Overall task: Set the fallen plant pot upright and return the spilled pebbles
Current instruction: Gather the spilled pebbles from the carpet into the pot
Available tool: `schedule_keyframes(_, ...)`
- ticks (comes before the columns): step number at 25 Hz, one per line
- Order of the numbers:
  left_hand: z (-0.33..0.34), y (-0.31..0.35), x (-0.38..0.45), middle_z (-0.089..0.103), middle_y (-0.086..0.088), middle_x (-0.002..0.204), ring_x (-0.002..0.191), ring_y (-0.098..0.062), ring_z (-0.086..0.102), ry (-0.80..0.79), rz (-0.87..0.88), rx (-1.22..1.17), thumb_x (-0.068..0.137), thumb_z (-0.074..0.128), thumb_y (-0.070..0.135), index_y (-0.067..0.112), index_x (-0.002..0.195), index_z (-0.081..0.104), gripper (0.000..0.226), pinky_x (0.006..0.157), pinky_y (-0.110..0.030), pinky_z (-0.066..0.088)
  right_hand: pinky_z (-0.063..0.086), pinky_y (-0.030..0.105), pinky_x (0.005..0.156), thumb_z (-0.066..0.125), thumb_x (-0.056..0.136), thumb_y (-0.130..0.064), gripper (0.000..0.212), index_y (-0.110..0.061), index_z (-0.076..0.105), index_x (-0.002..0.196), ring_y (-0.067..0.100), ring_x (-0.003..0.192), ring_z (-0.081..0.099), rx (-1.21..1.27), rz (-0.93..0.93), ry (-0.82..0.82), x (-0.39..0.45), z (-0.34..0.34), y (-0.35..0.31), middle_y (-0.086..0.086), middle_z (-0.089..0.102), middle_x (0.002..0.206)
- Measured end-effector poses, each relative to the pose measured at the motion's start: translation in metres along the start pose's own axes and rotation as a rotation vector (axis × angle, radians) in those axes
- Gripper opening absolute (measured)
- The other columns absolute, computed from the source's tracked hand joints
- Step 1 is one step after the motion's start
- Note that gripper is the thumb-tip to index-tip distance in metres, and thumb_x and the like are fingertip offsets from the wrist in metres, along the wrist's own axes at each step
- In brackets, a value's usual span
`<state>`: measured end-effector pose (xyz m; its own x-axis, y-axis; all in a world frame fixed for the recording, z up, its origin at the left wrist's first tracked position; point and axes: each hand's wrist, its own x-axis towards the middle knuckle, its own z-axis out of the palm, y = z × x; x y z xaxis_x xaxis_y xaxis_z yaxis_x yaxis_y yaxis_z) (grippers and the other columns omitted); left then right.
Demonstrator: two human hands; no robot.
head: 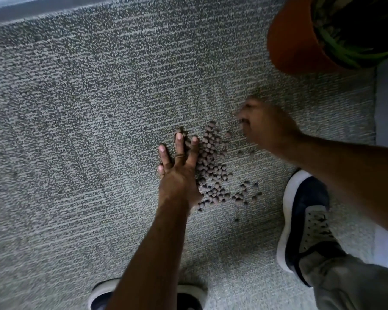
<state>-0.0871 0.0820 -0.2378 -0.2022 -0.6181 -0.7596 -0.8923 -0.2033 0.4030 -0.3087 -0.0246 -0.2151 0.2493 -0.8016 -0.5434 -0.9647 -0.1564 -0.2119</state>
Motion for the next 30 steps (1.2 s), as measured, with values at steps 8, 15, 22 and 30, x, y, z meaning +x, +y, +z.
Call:
schedule_keyframes(8, -0.003, -0.009, 0.0, -0.039, 0.019, 0.155, 0.14, -0.032, -0.034, 0.036, 0.062, -0.021, 0.079, 0.061, -0.007, 0.049, 0.15, -0.017, 0.12, 0.111, -0.061, 0.029, 0.054, 0.045, 0.085, 0.061, 0.085, -0.003, 0.019, -0.005, 0.066, 0.104, 0.04, 0.097, 0.064, -0.125, 0.018, -0.08, 0.01, -0.006, 0.01, 0.021, 0.066, 0.107)
schedule_keyframes(15, 0.004, -0.021, -0.018, 0.012, 0.011, 0.165, 0.152, -0.023, 0.014, 0.344, 0.163, 0.041, 0.103, 0.049, 0.007, 0.032, 0.156, 0.025, 0.064, 0.103, -0.048, 0.05, 0.05, 0.029, 0.07, 0.066, 0.084, -0.002, 0.027, -0.01, 0.069, 0.111, 0.018, 0.081, 0.06, 0.315, -0.132, -0.009, 0.0, 0.006, -0.037, 0.004, 0.064, 0.093)
schedule_keyframes(22, 0.017, -0.028, -0.039, 0.055, -0.002, 0.145, 0.132, -0.023, 0.055, 0.401, 0.181, -0.087, 0.096, 0.037, 0.03, 0.019, 0.132, 0.064, 0.046, 0.087, -0.046, 0.058, 0.055, 0.035, 0.073, 0.064, 0.09, -0.043, 0.047, -0.016, 0.053, 0.127, 0.027, 0.098, 0.061, -0.019, -0.108, -0.021, -0.018, 0.036, -0.069, 0.014, 0.047, 0.134)
schedule_keyframes(30, 0.02, -0.031, -0.042, 0.075, -0.008, 0.099, 0.09, -0.031, 0.066, 0.558, 0.25, 0.061, 0.085, 0.045, 0.014, 0.006, 0.09, 0.077, 0.033, 0.05, -0.039, 0.057, 0.039, 0.018, 0.062, 0.06, 0.091, -0.001, 0.029, -0.008, 0.063, 0.119, 0.016, 0.081, 0.06, -0.009, -0.299, -0.119, -0.03, 0.037, -0.055, 0.02, 0.056, 0.13)
